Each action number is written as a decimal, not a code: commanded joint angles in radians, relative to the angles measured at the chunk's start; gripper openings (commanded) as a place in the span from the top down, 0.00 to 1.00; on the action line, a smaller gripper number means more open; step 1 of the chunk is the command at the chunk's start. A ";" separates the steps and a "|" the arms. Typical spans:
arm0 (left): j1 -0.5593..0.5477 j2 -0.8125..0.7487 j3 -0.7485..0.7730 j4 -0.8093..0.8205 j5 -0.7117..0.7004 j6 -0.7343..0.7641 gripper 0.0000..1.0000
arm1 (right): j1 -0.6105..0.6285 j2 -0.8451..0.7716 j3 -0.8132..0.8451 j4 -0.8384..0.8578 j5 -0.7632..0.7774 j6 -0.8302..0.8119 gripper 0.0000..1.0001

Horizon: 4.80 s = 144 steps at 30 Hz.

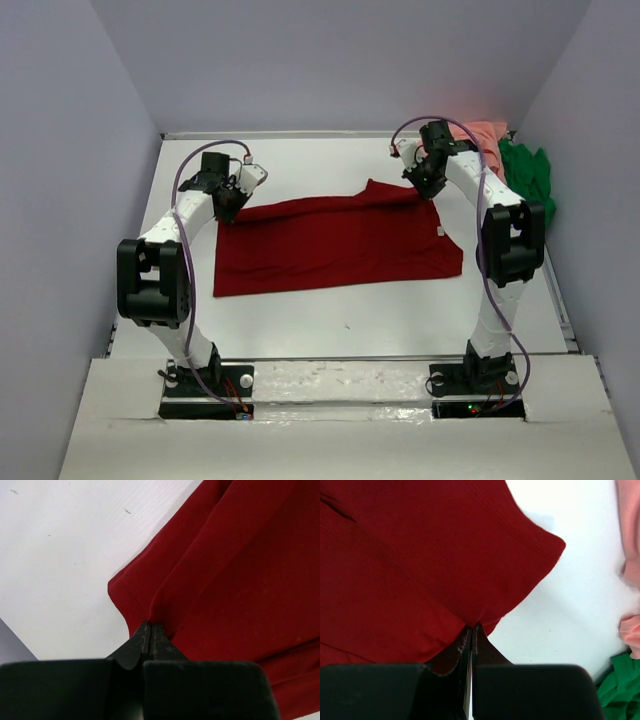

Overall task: Fold and stack the t-shirts
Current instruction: Fold the other side of the tshirt into a rectangle

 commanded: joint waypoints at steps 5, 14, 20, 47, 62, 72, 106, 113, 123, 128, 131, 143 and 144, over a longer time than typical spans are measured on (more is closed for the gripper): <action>0.005 -0.050 -0.033 0.007 0.006 0.022 1.00 | 0.008 -0.034 -0.042 -0.017 0.026 -0.002 1.00; 0.005 -0.022 -0.071 0.040 0.012 0.008 1.00 | 0.008 0.007 -0.088 -0.013 0.024 -0.001 1.00; 0.003 -0.016 -0.094 0.068 -0.011 -0.001 1.00 | 0.008 0.043 -0.085 -0.017 0.047 -0.004 1.00; -0.057 -0.039 -0.140 0.120 -0.140 -0.002 0.75 | 0.018 -0.218 -0.091 -0.162 -0.014 0.076 0.24; -0.087 -0.062 -0.223 0.140 -0.253 0.051 0.80 | 0.018 -0.427 -0.314 -0.067 -0.008 0.171 0.23; -0.094 -0.080 -0.275 0.146 -0.254 0.045 0.83 | 0.018 -0.445 -0.364 -0.037 -0.011 0.176 0.24; -0.160 -0.063 -0.289 0.171 -0.318 0.016 0.44 | 0.018 0.157 0.224 0.173 -0.175 0.212 0.30; -0.107 -0.119 -0.202 0.128 -0.309 0.037 0.43 | 0.018 0.276 0.333 0.156 -0.183 0.196 0.31; -0.009 -0.183 -0.113 0.074 -0.240 0.030 0.40 | 0.018 0.319 0.301 0.133 -0.203 0.177 0.37; 0.000 -0.182 -0.116 0.073 -0.215 0.015 0.40 | 0.018 0.319 0.274 0.121 -0.204 0.166 0.45; 0.002 -0.178 -0.117 0.071 -0.212 0.011 0.40 | 0.018 0.327 0.271 0.104 -0.207 0.159 0.47; 0.011 -0.178 -0.125 0.073 -0.208 0.011 0.39 | 0.018 0.368 0.300 0.043 -0.219 0.143 0.63; 0.011 -0.178 -0.125 0.071 -0.209 0.011 0.39 | 0.018 0.368 0.303 0.042 -0.219 0.143 0.66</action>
